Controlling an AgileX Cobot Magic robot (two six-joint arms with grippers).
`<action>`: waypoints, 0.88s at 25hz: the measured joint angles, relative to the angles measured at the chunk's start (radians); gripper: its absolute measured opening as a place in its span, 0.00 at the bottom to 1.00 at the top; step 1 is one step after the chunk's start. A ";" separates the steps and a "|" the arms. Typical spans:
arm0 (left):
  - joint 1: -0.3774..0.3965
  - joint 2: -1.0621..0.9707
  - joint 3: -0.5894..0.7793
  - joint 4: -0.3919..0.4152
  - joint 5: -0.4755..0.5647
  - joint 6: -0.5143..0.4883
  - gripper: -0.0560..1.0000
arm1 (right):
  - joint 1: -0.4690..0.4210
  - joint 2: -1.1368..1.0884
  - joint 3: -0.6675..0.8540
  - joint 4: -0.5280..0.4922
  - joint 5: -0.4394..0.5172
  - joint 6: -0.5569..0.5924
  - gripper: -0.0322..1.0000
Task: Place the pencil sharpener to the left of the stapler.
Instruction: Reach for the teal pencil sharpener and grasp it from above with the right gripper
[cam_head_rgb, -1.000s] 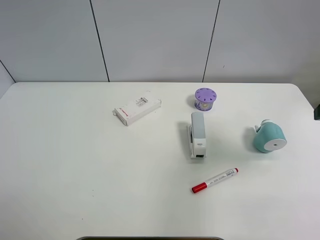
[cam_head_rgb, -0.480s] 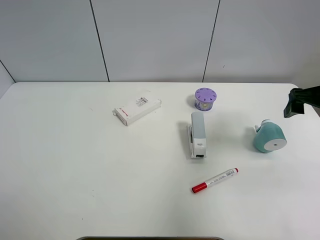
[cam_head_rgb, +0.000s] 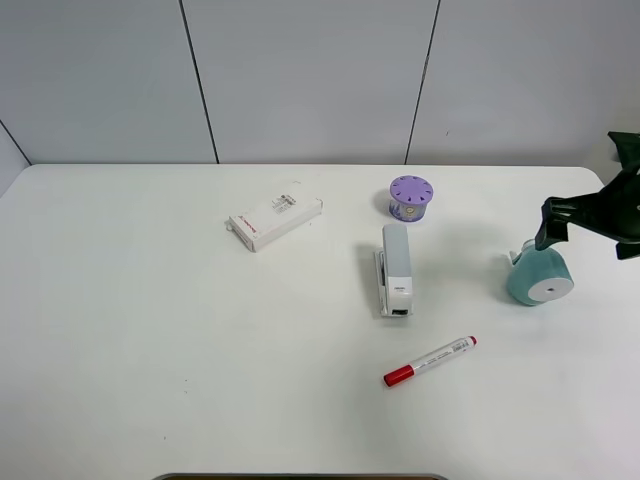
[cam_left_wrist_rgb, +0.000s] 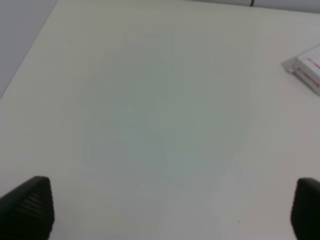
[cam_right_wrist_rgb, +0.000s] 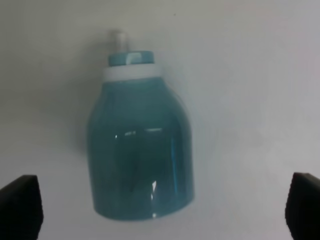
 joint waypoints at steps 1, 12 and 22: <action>0.000 0.000 0.000 0.000 0.000 0.000 0.95 | 0.004 0.020 0.000 0.000 -0.010 -0.001 0.97; 0.000 0.000 0.000 0.000 0.000 0.000 0.95 | 0.053 0.203 -0.001 0.015 -0.132 -0.009 0.97; 0.000 0.000 0.000 0.000 0.000 0.000 0.95 | 0.053 0.249 -0.001 0.009 -0.153 -0.009 0.97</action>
